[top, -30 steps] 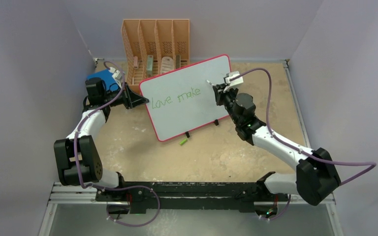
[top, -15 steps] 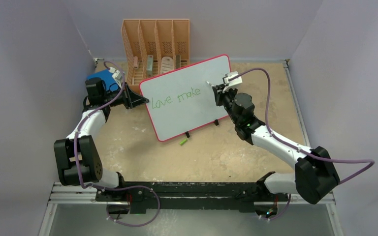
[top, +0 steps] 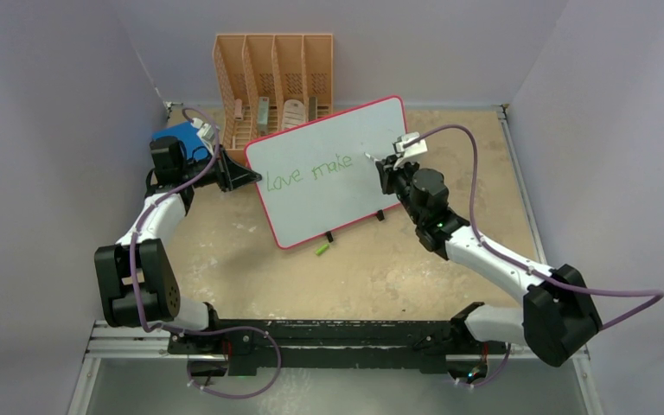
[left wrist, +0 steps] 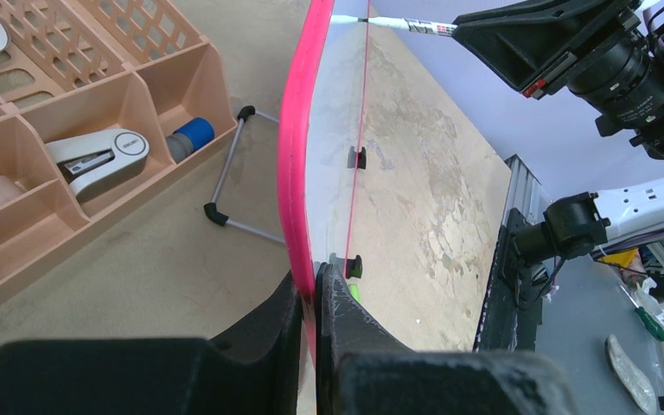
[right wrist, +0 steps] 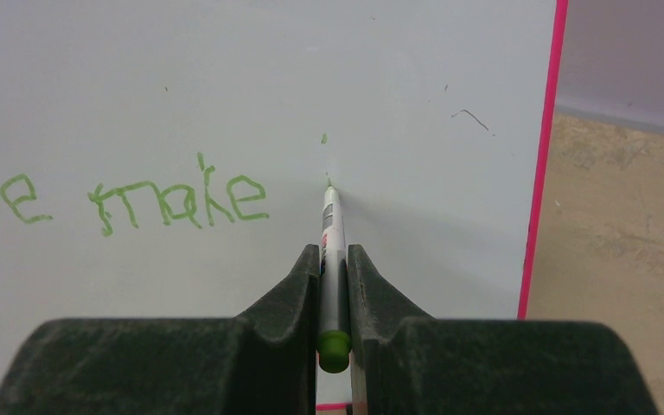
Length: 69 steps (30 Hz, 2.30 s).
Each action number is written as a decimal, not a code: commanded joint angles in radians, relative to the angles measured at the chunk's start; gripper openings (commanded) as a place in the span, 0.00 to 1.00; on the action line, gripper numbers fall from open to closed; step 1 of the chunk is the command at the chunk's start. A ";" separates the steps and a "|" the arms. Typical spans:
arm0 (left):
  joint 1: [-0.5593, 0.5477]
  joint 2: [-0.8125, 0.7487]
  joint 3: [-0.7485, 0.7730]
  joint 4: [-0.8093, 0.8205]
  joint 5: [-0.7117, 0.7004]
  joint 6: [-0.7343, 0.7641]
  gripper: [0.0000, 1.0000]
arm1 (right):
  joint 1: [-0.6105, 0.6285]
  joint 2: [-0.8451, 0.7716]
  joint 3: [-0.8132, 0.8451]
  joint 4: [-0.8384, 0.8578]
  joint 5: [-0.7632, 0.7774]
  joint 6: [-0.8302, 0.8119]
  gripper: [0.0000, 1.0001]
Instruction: Write a sentence on the whiteboard
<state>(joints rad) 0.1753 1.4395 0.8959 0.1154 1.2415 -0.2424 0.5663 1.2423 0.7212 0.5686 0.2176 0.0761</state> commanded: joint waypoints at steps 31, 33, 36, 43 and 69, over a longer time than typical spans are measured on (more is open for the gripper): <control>-0.002 -0.042 0.029 0.044 -0.008 0.048 0.00 | -0.005 0.011 0.096 0.093 -0.020 -0.004 0.00; -0.002 -0.042 0.028 0.045 -0.008 0.048 0.00 | -0.005 0.018 0.095 0.095 -0.020 -0.004 0.00; -0.002 -0.042 0.029 0.045 -0.008 0.048 0.00 | -0.004 0.023 0.094 0.099 -0.016 -0.005 0.00; -0.002 -0.042 0.028 0.044 -0.008 0.048 0.00 | -0.005 0.031 0.094 0.102 -0.001 -0.008 0.00; -0.002 -0.046 0.026 0.043 -0.008 0.049 0.00 | -0.005 0.007 0.032 0.058 -0.001 0.027 0.00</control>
<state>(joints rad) 0.1753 1.4357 0.8959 0.1123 1.2404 -0.2420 0.5659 1.2724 0.7647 0.6056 0.2142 0.0883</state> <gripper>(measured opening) 0.041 0.140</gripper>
